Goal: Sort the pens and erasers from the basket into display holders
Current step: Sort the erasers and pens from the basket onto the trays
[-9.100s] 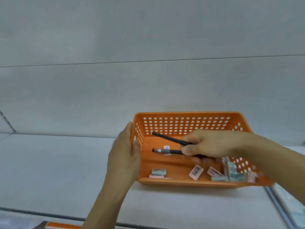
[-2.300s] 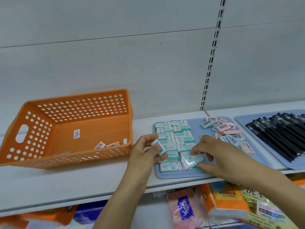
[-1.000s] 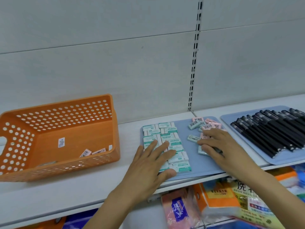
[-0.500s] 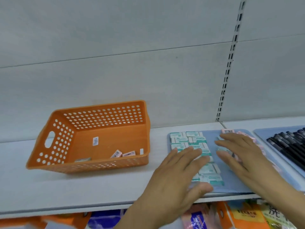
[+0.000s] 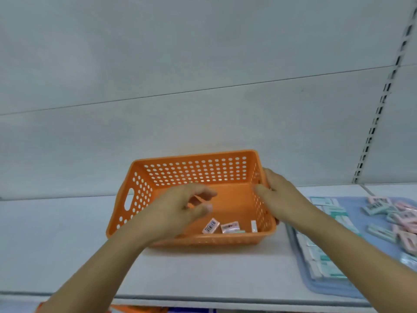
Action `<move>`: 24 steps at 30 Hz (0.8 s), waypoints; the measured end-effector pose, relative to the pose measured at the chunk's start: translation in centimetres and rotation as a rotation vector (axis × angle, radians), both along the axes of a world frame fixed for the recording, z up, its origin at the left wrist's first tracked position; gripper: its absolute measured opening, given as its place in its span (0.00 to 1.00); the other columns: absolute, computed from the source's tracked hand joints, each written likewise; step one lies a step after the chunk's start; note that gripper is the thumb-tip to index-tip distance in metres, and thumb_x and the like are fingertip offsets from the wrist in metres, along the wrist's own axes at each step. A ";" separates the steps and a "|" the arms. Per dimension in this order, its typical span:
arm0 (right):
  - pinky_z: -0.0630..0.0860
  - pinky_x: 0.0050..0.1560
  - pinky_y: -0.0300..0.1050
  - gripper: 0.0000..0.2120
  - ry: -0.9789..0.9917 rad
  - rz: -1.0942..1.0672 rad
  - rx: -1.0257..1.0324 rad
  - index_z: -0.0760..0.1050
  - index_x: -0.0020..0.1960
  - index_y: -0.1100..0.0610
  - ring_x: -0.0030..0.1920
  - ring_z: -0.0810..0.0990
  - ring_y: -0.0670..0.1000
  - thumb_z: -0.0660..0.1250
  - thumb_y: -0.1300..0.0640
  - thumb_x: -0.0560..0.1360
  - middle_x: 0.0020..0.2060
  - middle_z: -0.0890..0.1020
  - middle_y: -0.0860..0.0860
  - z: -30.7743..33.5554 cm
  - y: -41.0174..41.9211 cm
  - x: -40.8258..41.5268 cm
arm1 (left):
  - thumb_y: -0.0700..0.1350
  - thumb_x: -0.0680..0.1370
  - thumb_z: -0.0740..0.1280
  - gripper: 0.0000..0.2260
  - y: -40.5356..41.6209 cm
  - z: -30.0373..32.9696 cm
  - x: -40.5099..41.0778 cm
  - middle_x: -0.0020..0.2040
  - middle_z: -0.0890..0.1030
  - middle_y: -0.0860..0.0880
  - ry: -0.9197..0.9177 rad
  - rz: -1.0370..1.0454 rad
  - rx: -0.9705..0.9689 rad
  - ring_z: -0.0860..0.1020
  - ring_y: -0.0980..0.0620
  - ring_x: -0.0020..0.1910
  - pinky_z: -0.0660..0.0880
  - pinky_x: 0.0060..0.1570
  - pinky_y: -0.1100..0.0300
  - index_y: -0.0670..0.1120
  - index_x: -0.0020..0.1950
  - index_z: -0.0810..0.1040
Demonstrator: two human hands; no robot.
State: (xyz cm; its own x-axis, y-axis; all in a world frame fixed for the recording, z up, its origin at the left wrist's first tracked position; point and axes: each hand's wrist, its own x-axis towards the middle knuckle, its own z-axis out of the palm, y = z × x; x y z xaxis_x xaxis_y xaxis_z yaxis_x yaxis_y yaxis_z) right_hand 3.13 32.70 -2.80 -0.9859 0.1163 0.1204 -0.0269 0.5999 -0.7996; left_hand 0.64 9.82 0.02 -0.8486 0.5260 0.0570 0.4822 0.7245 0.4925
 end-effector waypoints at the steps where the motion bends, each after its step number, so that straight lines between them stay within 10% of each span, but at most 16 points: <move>1: 0.77 0.43 0.43 0.16 0.037 -0.006 0.017 0.65 0.67 0.44 0.48 0.78 0.45 0.56 0.54 0.81 0.60 0.78 0.47 -0.4 -0.2 0.3 | 0.52 0.79 0.65 0.13 0.1 0.1 -0.5 0.59 0.76 0.65 -0.061 -0.024 -0.035 0.75 0.67 0.55 0.73 0.56 0.66 0.61 0.64 0.74; 8: 0.78 0.48 0.41 0.18 0.185 0.003 0.007 0.62 0.53 0.24 0.46 0.81 0.39 0.53 0.51 0.82 0.47 0.79 0.35 -1.2 -1.4 3.4 | 0.49 0.76 0.70 0.20 3.9 -2.8 -3.4 0.61 0.78 0.54 -0.173 -0.163 -0.266 0.76 0.54 0.59 0.74 0.61 0.55 0.51 0.68 0.74; 24: 0.77 0.50 0.41 0.21 0.176 0.021 0.004 0.60 0.53 0.22 0.49 0.80 0.40 0.54 0.53 0.81 0.48 0.77 0.32 -1.1 -1.1 3.2 | 0.48 0.72 0.72 0.14 6.2 -4.3 -2.4 0.50 0.78 0.51 0.148 -0.326 -0.501 0.76 0.51 0.46 0.75 0.44 0.56 0.50 0.56 0.79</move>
